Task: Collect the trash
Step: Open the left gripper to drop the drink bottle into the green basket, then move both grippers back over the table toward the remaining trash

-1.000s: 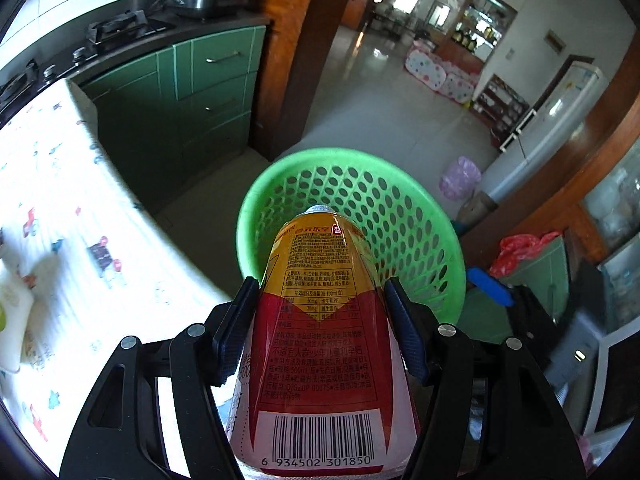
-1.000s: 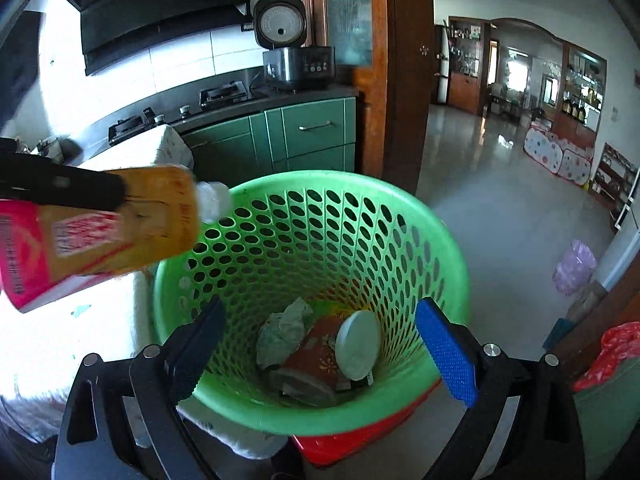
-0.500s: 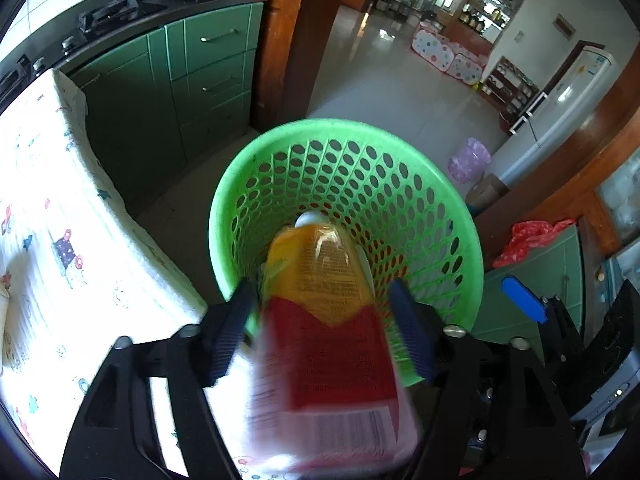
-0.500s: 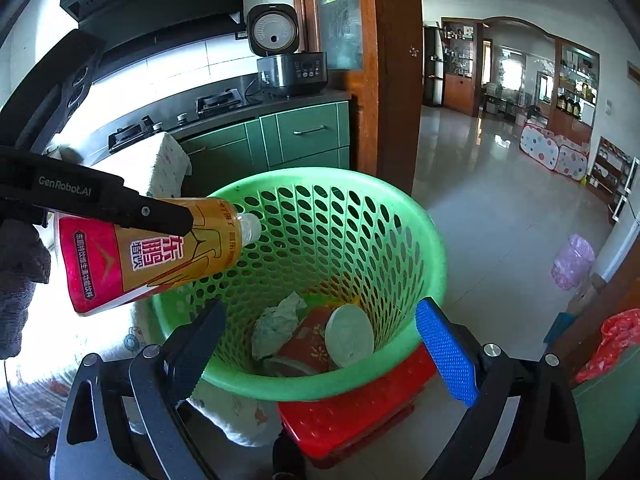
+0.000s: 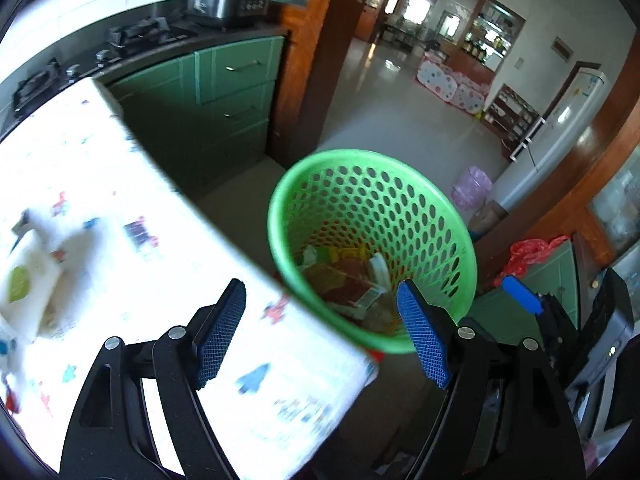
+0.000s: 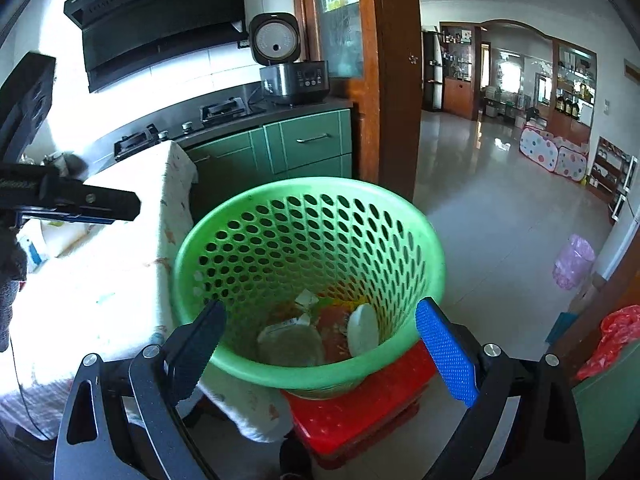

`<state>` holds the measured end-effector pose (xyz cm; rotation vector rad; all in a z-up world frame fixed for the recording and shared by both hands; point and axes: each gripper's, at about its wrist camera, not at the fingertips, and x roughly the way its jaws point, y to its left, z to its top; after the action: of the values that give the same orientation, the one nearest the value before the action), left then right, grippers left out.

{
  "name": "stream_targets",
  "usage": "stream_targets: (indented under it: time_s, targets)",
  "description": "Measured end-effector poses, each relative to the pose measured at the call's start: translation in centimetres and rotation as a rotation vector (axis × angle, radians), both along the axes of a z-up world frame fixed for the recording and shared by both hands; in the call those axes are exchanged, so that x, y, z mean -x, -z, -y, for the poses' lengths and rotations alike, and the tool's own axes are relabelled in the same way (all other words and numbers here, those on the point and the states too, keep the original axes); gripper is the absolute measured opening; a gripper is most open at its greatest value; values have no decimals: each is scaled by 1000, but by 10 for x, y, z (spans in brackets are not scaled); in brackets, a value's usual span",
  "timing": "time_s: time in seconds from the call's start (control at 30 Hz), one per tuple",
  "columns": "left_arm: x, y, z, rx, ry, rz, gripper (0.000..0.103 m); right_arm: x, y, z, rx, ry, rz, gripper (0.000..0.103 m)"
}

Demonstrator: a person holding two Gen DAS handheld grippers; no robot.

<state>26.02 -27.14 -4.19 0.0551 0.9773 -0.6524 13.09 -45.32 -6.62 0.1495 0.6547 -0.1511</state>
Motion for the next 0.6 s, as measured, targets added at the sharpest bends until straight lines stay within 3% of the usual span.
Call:
stream_targets:
  time_s: [0.2, 0.6]
  targets:
    - [27, -14, -68, 16, -97, 46, 77, 9, -20, -33, -13, -64, 38, 93]
    - [74, -26, -216, -54, -384, 150, 77, -7, -36, -128, -65, -272, 43, 93]
